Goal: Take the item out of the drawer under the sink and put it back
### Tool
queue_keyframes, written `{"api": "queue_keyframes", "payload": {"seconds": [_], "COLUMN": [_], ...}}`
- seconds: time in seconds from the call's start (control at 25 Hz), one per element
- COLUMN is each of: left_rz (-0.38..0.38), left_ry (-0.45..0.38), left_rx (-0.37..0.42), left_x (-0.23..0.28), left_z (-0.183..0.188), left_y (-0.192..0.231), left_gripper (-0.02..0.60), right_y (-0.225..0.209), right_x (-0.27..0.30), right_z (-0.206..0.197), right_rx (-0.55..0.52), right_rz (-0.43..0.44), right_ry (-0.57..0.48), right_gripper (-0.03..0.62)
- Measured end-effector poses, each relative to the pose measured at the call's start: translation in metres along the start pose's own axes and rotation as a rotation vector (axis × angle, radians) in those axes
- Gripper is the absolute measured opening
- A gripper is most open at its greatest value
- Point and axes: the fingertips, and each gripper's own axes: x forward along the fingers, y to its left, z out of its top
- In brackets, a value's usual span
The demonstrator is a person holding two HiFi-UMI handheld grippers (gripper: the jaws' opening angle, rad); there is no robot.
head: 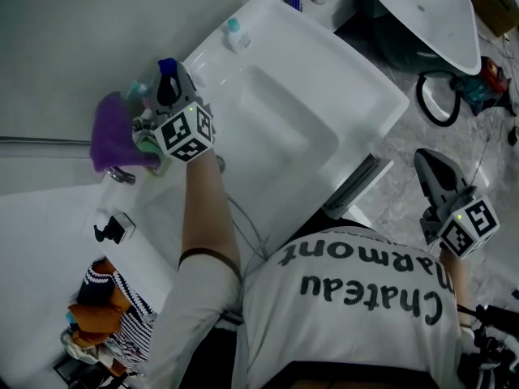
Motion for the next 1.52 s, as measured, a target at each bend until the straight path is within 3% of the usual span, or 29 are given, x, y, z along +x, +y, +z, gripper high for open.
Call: {"api": "queue_keyframes", "payload": {"seconds": [0.8,0.96,1.16,1.52], "left_rz": [-0.024,-0.074,-0.122,-0.074], "left_ry": [0.04,0.067,0.107,0.142], "left_rx": [-0.031,-0.09,-0.099,-0.09], "left_x": [-0.003,-0.001,-0.001,0.0], "left_z": [-0.002,-0.004,-0.004,-0.005], "left_y": [-0.001,-0.002,-0.003,-0.002], "left_gripper": [0.078,0.078,0.078,0.08], "right_y": [0.004,0.008,0.009,0.018], "right_x": [0.002,0.0,-0.003,0.005], "right_z": [0.001,0.0,0.005,0.007], "right_rx": [0.002,0.003,0.006,0.004], "right_rz": [0.018,0.021,0.025,0.055], "right_ry": [-0.001,-0.006,-0.02,-0.031], "right_gripper": [0.011,0.011,0.011,0.011]}}
